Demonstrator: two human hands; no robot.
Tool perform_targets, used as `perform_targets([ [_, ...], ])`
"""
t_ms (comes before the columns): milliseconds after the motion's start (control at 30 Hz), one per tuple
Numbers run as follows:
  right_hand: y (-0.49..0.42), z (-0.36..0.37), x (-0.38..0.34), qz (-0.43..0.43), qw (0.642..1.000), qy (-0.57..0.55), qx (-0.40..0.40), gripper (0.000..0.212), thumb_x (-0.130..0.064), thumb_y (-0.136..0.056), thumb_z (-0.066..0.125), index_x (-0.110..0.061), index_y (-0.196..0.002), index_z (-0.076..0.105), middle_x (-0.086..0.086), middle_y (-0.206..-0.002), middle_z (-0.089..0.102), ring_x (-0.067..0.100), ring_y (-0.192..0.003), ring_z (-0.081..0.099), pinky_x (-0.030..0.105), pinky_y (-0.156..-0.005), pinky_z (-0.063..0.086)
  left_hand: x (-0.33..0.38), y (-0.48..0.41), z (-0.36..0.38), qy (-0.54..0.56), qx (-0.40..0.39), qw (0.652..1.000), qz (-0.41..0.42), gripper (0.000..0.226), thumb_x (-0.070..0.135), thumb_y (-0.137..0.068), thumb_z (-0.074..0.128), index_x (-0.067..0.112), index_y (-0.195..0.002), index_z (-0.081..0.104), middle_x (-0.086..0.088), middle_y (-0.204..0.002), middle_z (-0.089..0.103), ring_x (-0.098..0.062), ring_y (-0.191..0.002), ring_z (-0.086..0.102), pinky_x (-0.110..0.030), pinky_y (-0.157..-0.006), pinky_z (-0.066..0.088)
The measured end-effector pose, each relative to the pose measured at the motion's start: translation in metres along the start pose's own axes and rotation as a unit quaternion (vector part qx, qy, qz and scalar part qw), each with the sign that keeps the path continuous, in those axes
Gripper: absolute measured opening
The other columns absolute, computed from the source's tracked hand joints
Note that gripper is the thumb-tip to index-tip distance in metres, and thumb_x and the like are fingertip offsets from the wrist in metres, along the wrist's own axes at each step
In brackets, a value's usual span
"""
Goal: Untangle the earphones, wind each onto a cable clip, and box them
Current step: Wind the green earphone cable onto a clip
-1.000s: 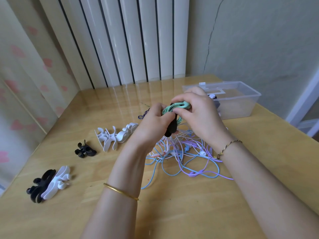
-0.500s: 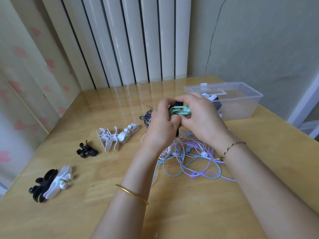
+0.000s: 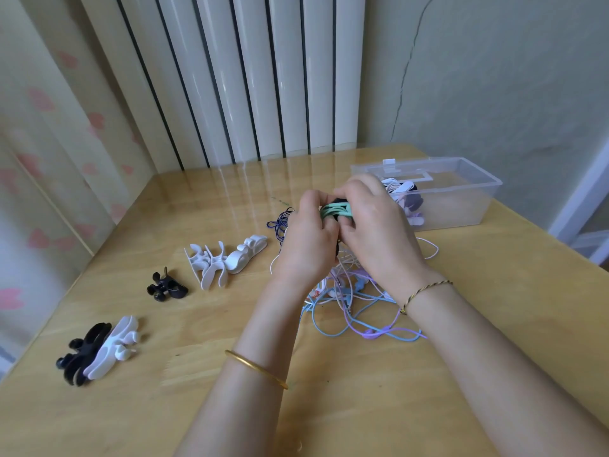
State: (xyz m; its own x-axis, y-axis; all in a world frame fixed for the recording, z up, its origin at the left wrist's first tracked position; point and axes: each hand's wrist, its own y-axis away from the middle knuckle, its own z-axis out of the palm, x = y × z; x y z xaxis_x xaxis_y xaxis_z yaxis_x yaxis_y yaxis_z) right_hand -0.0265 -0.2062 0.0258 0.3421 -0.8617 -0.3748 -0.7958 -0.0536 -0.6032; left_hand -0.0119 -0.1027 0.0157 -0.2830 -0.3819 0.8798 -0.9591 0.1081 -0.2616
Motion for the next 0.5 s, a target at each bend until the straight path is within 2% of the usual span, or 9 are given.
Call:
perform_targets([
  [67, 0.000, 0.003, -0.001, 0.011, 1.000, 0.001, -0.015, 0.026, 0.001, -0.082, 0.056, -0.003, -0.107, 0.057, 0.012, -0.117, 0.046, 0.036, -0.089, 0.059, 0.046, -0.074, 0.049, -0.002, 0.000, 0.001, -0.023, 0.005, 1.000, 0.001, 0.019, 0.008, -0.089, 0.038, 0.024, -0.098, 0.043, -0.014, -0.094, 0.058, -0.035, -0.085, 0.057, -0.041, -0.073, 0.051],
  [100, -0.001, 0.004, -0.001, 0.021, 1.000, 0.007, -0.023, 0.025, 0.000, -0.083, 0.057, -0.002, -0.107, 0.056, 0.012, -0.117, 0.045, 0.037, -0.091, 0.059, 0.046, -0.075, 0.048, -0.001, 0.000, 0.001, -0.036, 0.007, 0.999, 0.000, 0.017, 0.009, -0.090, 0.038, 0.022, -0.098, 0.043, -0.016, -0.100, 0.055, -0.035, -0.086, 0.057, -0.043, -0.076, 0.051],
  [200, 0.000, 0.005, -0.001, 0.040, 0.998, 0.024, -0.030, 0.019, 0.001, -0.082, 0.057, 0.000, -0.102, 0.056, 0.014, -0.113, 0.047, 0.038, -0.090, 0.058, 0.045, -0.075, 0.047, 0.003, 0.005, 0.004, -0.064, 0.008, 0.998, -0.003, 0.015, 0.010, -0.094, 0.036, 0.018, -0.104, 0.045, -0.007, -0.108, 0.039, -0.017, -0.077, 0.051, -0.035, -0.076, 0.047],
  [267, 0.001, 0.005, -0.002, 0.041, 0.998, 0.038, -0.019, 0.015, 0.002, -0.081, 0.056, -0.001, -0.096, 0.055, 0.015, -0.109, 0.048, 0.038, -0.086, 0.057, 0.043, -0.068, 0.045, 0.005, 0.006, 0.006, -0.063, 0.013, 0.998, -0.004, 0.017, 0.011, -0.096, 0.035, 0.018, -0.107, 0.046, -0.003, -0.108, 0.034, -0.012, -0.076, 0.049, -0.034, -0.076, 0.045],
  [300, 0.003, 0.005, -0.003, 0.043, 0.997, 0.058, -0.012, 0.014, 0.001, -0.081, 0.056, -0.002, -0.095, 0.054, 0.015, -0.107, 0.049, 0.039, -0.085, 0.057, 0.041, -0.063, 0.041, 0.005, 0.006, 0.006, -0.060, 0.015, 0.998, -0.005, 0.018, 0.011, -0.096, 0.035, 0.018, -0.107, 0.047, -0.004, -0.109, 0.034, -0.006, -0.079, 0.050, -0.032, -0.076, 0.044],
  [333, 0.004, 0.006, -0.003, 0.048, 0.995, 0.086, -0.003, 0.014, 0.000, -0.082, 0.056, -0.003, -0.095, 0.054, 0.016, -0.107, 0.050, 0.039, -0.083, 0.057, 0.039, -0.058, 0.036, 0.004, 0.005, 0.005, -0.058, 0.017, 0.998, -0.005, 0.019, 0.011, -0.096, 0.035, 0.017, -0.108, 0.048, -0.005, -0.111, 0.035, 0.009, -0.080, 0.047, -0.029, -0.073, 0.041],
  [400, 0.008, 0.007, -0.006, 0.055, 0.991, 0.123, 0.026, 0.014, -0.002, -0.080, 0.061, -0.004, -0.092, 0.055, 0.017, -0.101, 0.053, 0.040, -0.078, 0.058, 0.034, -0.053, 0.024, 0.003, 0.003, 0.005, -0.059, 0.016, 0.998, -0.002, 0.021, 0.010, -0.097, 0.035, 0.016, -0.110, 0.050, -0.007, -0.114, 0.037, 0.030, -0.070, 0.033, -0.022, -0.067, 0.032],
  [433, 0.009, 0.009, -0.008, 0.057, 0.989, 0.133, 0.039, 0.014, -0.002, -0.078, 0.064, -0.005, -0.089, 0.055, 0.018, -0.096, 0.054, 0.040, -0.072, 0.059, 0.031, -0.050, 0.018, 0.002, 0.003, 0.005, -0.055, 0.016, 0.998, -0.002, 0.022, 0.010, -0.097, 0.035, 0.016, -0.112, 0.051, -0.007, -0.115, 0.037, 0.032, -0.067, 0.031, -0.021, -0.066, 0.031],
  [500, 0.010, 0.011, -0.010, 0.069, 0.985, 0.154, 0.047, 0.020, -0.001, -0.070, 0.071, -0.006, -0.079, 0.054, 0.017, -0.084, 0.055, 0.037, -0.057, 0.058, 0.025, -0.048, 0.005, 0.002, 0.002, 0.004, -0.049, 0.012, 0.999, -0.012, 0.024, 0.012, -0.098, 0.036, 0.017, -0.114, 0.053, -0.007, -0.116, 0.036, 0.023, -0.068, 0.037, -0.023, -0.070, 0.040],
])
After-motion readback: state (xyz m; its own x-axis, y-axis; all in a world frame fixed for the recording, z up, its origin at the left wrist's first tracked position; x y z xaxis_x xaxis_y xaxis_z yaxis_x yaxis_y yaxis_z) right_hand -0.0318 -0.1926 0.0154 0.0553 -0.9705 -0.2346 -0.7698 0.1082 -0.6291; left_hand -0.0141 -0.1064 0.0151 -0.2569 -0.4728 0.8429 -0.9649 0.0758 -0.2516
